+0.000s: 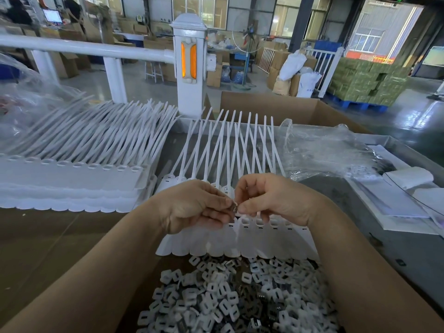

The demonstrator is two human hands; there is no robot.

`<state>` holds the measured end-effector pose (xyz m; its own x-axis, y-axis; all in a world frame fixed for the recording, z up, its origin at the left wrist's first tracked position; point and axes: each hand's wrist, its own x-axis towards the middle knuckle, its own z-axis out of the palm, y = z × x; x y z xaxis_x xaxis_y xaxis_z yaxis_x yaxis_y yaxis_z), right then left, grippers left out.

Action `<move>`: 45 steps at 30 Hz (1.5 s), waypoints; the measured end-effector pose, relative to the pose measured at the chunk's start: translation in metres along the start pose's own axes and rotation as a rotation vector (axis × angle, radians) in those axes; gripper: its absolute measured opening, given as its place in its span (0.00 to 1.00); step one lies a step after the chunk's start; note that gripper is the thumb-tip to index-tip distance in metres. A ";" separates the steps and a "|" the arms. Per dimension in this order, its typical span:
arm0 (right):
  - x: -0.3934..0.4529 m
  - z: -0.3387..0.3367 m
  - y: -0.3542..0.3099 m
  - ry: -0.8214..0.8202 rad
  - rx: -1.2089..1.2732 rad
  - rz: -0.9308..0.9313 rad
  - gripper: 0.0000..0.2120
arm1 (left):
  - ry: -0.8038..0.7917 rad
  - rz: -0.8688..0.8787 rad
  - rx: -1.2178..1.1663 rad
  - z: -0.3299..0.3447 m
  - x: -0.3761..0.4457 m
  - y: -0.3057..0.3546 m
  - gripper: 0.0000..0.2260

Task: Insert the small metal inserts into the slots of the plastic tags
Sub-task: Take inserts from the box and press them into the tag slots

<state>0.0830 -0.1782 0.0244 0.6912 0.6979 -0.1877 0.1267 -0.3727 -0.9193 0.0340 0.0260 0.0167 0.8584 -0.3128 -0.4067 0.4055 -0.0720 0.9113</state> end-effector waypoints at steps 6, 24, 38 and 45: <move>0.000 0.000 0.000 -0.060 -0.047 -0.017 0.09 | -0.078 -0.045 0.003 -0.001 -0.001 0.000 0.06; 0.005 0.004 -0.002 0.195 -0.085 -0.127 0.06 | 0.125 0.012 -0.089 0.004 0.001 0.004 0.04; 0.013 -0.003 0.023 0.454 -0.086 0.126 0.07 | 0.244 0.325 0.832 0.011 0.012 -0.012 0.10; 0.013 -0.004 0.022 0.457 -0.074 0.136 0.10 | 0.262 0.337 0.835 0.014 0.015 -0.015 0.04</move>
<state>0.0972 -0.1797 0.0033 0.9448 0.3058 -0.1180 0.0524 -0.4963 -0.8666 0.0363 0.0094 -0.0018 0.9742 -0.2247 -0.0221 -0.1468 -0.7049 0.6940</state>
